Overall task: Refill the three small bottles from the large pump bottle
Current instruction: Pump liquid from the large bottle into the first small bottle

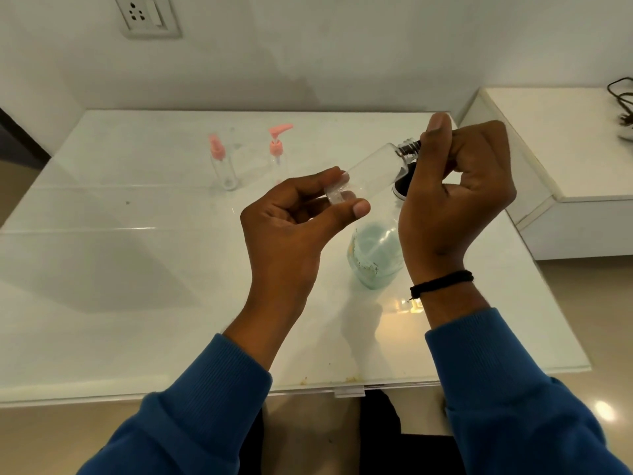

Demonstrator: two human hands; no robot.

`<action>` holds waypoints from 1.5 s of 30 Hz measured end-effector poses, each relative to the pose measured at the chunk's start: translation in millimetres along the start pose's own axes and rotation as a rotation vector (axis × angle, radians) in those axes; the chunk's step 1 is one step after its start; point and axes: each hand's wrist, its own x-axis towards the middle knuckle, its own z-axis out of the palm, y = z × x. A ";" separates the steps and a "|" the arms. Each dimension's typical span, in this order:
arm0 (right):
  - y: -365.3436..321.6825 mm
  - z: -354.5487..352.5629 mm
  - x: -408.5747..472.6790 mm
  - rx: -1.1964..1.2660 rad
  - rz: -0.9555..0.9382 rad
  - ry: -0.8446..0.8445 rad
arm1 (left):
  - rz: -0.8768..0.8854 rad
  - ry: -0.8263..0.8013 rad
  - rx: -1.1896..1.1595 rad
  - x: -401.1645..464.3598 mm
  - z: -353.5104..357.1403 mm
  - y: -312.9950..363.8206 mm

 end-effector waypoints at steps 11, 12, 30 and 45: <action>0.9 1.0 -1.2 0.000 -0.011 0.010 | 0.000 0.003 0.016 0.1 -0.7 -0.6; 0.8 0.9 0.5 -0.001 -0.015 0.008 | 0.000 0.002 0.013 0.1 -0.6 -0.4; -2.0 1.3 5.7 0.010 -0.017 0.003 | 0.020 0.017 -0.010 -1.2 2.0 -0.3; 0.1 0.4 5.0 0.025 -0.019 -0.025 | 0.009 0.012 -0.015 -2.1 2.0 -0.8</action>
